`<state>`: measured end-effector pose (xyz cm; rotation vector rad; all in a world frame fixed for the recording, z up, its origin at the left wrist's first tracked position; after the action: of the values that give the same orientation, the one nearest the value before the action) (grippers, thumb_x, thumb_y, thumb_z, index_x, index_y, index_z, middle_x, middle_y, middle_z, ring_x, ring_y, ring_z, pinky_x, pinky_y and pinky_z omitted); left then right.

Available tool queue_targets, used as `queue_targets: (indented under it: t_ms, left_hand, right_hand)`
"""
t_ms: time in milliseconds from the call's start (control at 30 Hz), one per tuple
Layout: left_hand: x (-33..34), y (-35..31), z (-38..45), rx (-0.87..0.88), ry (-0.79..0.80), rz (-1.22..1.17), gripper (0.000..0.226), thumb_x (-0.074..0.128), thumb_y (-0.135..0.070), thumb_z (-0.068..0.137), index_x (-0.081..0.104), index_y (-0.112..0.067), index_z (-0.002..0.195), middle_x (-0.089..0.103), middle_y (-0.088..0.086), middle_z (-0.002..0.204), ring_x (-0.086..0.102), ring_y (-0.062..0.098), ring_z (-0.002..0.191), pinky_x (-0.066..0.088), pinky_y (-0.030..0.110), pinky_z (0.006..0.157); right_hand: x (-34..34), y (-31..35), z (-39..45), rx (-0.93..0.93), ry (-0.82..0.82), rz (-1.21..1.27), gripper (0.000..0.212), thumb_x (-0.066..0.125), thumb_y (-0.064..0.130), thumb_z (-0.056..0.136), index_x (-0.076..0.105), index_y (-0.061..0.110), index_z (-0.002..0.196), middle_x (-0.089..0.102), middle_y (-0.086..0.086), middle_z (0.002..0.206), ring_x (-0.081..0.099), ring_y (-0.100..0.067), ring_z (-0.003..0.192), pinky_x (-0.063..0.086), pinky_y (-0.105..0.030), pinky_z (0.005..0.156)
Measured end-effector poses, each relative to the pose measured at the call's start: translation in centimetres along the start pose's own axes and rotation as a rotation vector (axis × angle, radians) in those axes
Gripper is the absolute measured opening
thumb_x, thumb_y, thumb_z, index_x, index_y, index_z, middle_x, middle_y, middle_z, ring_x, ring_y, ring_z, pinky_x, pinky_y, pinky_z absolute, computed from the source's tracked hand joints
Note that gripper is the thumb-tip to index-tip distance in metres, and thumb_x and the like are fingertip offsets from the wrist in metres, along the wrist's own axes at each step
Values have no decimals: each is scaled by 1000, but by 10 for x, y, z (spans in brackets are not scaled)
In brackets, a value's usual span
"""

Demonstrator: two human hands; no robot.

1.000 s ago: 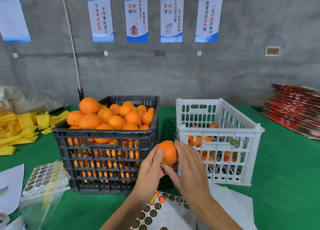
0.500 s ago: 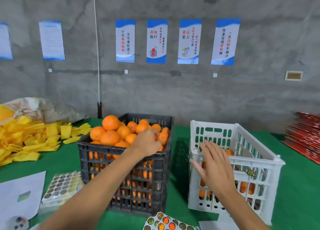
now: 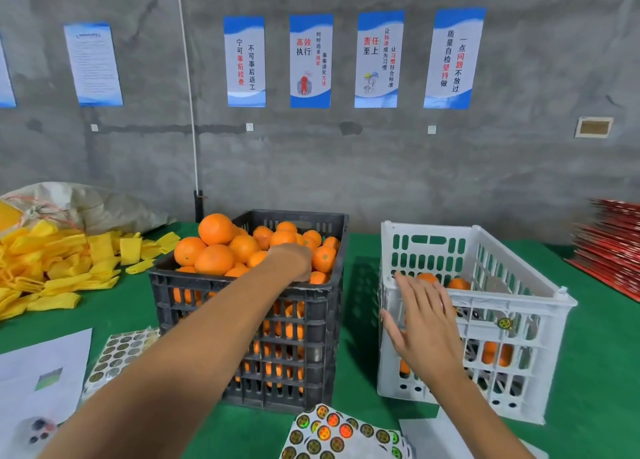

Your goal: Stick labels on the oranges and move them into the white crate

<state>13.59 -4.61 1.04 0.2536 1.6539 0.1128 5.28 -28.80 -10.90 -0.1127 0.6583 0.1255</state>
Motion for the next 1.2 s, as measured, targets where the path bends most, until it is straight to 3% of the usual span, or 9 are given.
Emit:
queue_targets:
  t_ms: [167,267,367,467,600,767,900,1033,1200]
  left_hand:
    - [10,23,-16,5,-109,-475,52,76,-39,85,56,-16,128,63,4,110,60,23,97,52,38,82]
    - [17,28,-38,91,-504,-953,67,83,-47,73,52,-27,129,65,1,110,66,20,96,58,42,82]
    - [31,15,-74,421,-841,-1357,68,86,-44,74,50,-38,132,60,-8,130,71,13,99,62,30,80]
    - [63,-12,-114,567,-1010,-1287,73,86,-39,81,48,-30,143,58,-18,129,70,19,80,54,21,61]
    - [132,-44,-138,552,-906,-1396,74,87,-33,81,48,-32,144,51,-14,143,71,19,105,59,23,69]
    - [226,-70,-138,471,-385,-1423,75,80,-49,82,39,-44,144,43,-11,144,67,16,113,63,30,85]
    - [263,-72,-133,242,-209,-1523,66,78,-60,76,43,-50,130,55,0,131,75,22,87,65,40,75]
    - [268,-73,-134,154,-332,-1383,67,75,-67,75,40,-52,130,53,-23,126,66,6,102,60,30,80]
    - [266,-70,-135,132,-442,-1368,70,74,-68,78,38,-49,134,46,-29,129,59,-3,110,59,30,81]
  right_hand:
    - [-4,5,2,34,104,-12,73,43,59,98,39,11,154,55,-8,142,47,-27,135,22,-49,124]
    - [-19,10,2,42,158,48,76,43,61,100,34,13,157,47,-5,152,39,-24,143,14,-46,126]
    - [-39,31,1,111,117,267,83,46,69,96,30,16,158,41,-3,159,34,-20,147,20,-41,126]
    - [-63,67,-13,87,43,581,93,54,76,89,24,25,160,38,6,161,37,-11,145,32,-31,118]
    - [-62,88,-62,73,112,756,86,61,62,90,26,27,160,45,7,155,48,-10,136,44,-27,104]
    - [-41,66,-124,23,463,683,73,47,65,93,49,21,151,60,3,144,61,-15,126,54,-40,100]
    - [-27,43,-167,-86,743,692,63,57,76,89,62,37,138,56,25,142,46,9,132,37,-22,113]
    - [-25,42,-175,-124,780,752,70,62,84,77,61,46,136,41,37,149,25,17,141,18,-11,118]
    - [-20,60,-173,-246,808,723,63,55,82,84,58,49,138,30,34,157,20,7,147,17,-23,122]
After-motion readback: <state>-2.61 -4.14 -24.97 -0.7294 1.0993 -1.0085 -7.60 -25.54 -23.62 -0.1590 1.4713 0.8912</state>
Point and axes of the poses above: each hand's wrist, its own z-axis towards the middle knuckle, its own x-axis out of the palm, y = z × x, the point moved 2 cm from there along z, towards the middle knuckle
